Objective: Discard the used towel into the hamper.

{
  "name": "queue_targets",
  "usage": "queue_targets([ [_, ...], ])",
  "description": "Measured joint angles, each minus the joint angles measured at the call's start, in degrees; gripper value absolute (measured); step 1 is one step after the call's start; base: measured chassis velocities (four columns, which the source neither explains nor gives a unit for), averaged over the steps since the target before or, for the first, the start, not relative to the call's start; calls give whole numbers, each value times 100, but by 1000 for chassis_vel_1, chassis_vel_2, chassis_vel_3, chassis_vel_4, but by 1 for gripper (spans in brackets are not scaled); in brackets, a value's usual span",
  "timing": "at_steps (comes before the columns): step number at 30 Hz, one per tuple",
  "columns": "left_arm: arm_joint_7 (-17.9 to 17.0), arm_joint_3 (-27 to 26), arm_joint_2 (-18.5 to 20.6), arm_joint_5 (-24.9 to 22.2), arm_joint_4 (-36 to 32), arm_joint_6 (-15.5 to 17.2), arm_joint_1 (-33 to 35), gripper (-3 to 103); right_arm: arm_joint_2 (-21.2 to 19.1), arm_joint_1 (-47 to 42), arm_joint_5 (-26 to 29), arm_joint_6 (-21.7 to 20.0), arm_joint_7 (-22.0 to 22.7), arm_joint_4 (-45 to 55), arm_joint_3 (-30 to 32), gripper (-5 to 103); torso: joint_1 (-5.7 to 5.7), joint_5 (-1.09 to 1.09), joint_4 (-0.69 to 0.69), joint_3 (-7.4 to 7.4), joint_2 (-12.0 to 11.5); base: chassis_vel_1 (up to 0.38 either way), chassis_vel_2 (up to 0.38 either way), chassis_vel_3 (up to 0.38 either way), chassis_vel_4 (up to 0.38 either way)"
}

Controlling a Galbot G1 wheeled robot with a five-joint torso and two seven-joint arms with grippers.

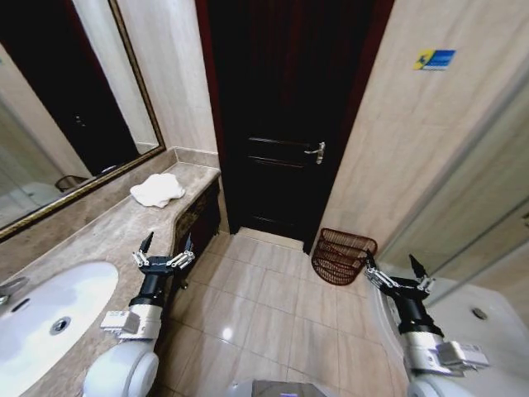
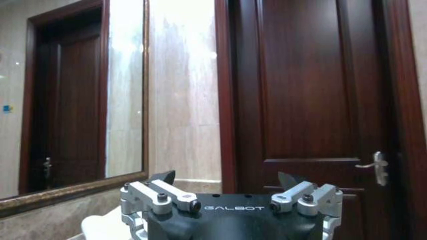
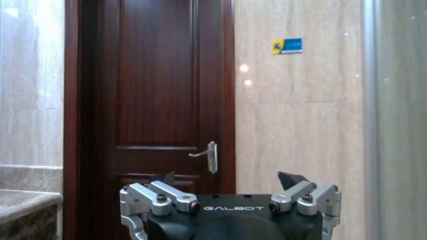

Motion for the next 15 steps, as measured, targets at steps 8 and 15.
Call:
queue_targets([
  [8, 1, -24, 29, -14, 5, -24, 12, 100, 29, -16, -12, 0, 14, 23, 5, 100, 0, -2, 0, 0, 0, -51, 148, 160, -30],
  [15, 1, -43, 49, -34, 34, -74, 19, 100, 54, -34, -41, 0, 17, 48, -2, 100, 0, -1, -1, 0, 0, -30, 148, 145, -31],
])
